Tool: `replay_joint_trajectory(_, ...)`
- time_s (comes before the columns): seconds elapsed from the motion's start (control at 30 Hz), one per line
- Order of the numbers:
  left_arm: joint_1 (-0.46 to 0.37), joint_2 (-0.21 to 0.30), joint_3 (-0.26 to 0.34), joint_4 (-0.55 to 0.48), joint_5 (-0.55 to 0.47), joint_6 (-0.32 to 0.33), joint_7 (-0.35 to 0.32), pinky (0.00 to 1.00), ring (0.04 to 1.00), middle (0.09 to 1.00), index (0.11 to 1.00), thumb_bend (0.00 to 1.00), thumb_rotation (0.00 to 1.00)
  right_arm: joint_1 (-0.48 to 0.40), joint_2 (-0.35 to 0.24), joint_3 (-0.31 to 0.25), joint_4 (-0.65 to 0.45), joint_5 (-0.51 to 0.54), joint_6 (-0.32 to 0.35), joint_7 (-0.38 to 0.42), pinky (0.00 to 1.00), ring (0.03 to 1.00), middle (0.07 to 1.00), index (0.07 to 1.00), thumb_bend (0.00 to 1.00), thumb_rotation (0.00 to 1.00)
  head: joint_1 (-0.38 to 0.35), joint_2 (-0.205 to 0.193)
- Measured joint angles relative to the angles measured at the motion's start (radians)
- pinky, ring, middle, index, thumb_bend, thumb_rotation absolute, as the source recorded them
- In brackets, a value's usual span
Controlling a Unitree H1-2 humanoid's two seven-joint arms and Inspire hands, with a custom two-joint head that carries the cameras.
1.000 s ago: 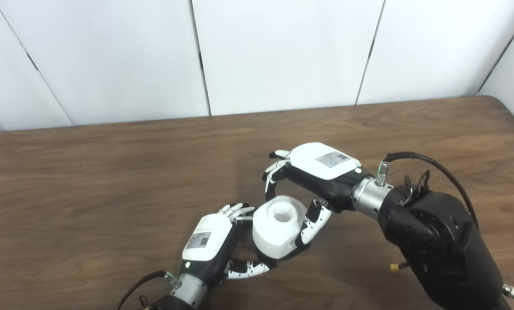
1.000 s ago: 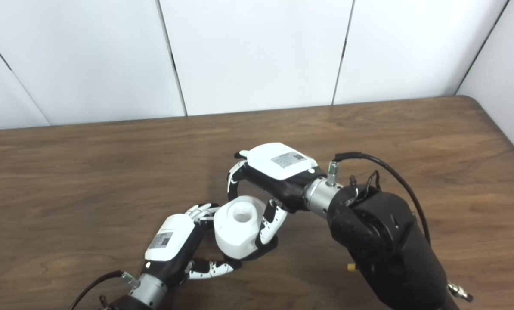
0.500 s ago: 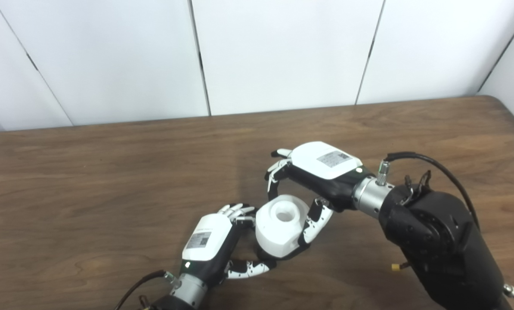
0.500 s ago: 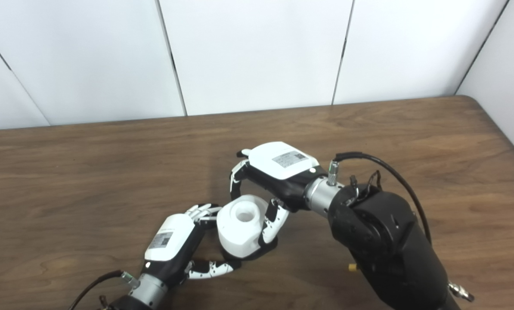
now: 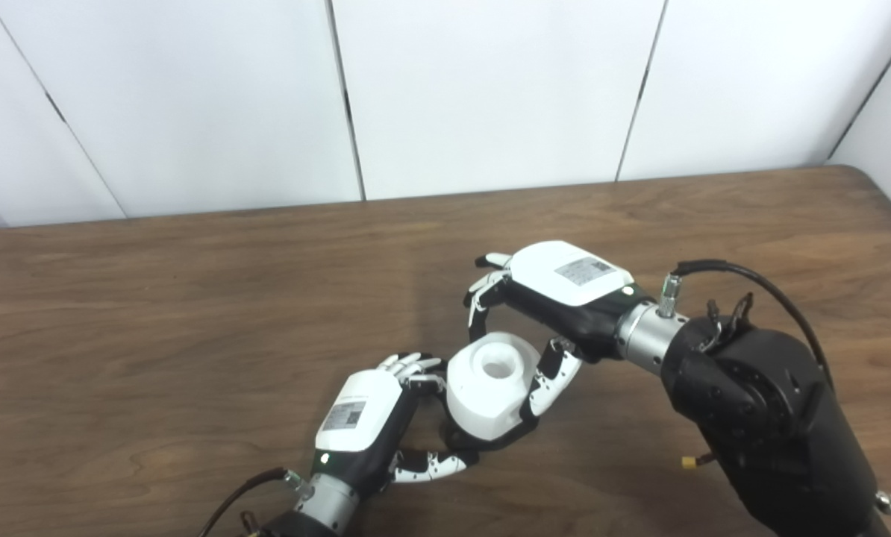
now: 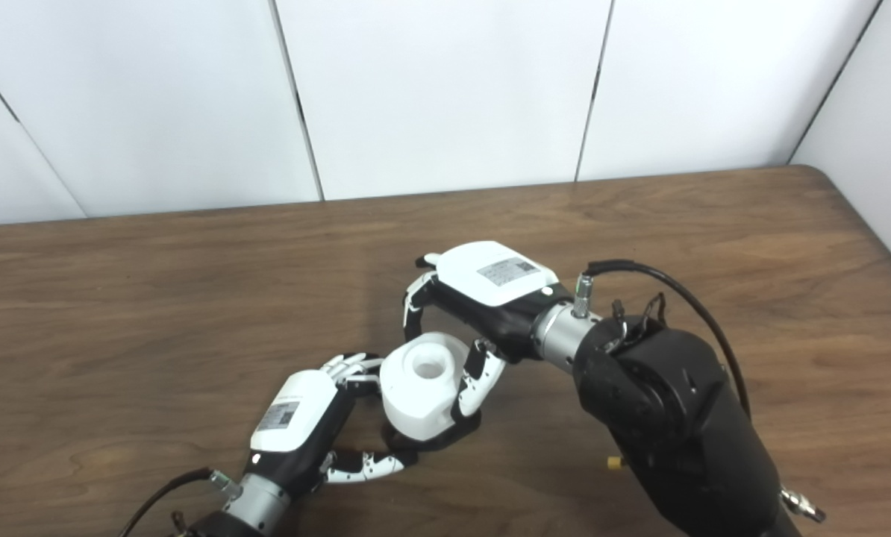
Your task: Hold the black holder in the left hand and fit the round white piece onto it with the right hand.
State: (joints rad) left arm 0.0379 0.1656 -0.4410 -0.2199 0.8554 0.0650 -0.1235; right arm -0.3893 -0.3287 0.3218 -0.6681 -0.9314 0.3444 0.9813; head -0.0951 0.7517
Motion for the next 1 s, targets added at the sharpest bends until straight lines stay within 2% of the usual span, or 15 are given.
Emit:
replay_joint_trajectory(0.53, 0.0, 0.001, 0.002, -0.006, 0.0, 0.002, -0.01, 0.91, 0.902, 0.839, 0.493, 0.51, 0.05, 0.019, 0.007, 0.009, 0.0, -0.007, -0.004, -0.014, 0.87, 0.95, 0.804, 0.482, 0.52, 0.13, -0.005, 0.005)
replay_joint_trajectory(0.8, 0.0, 0.002, 0.004, -0.007, 0.002, 0.003, -0.01, 0.9, 0.9, 0.838, 0.493, 0.51, 0.05, 0.024, 0.007, 0.01, 0.01, -0.012, -0.037, -0.04, 0.86, 0.945, 0.801, 0.482, 0.52, 0.13, -0.005, 0.005)
replay_joint_trajectory(1.0, 0.0, 0.002, 0.004, -0.009, 0.002, 0.004, -0.014, 0.91, 0.902, 0.841, 0.493, 0.51, 0.05, 0.024, 0.007, 0.008, 0.015, -0.012, -0.039, -0.047, 0.86, 0.948, 0.803, 0.482, 0.52, 0.13, -0.009, 0.008)
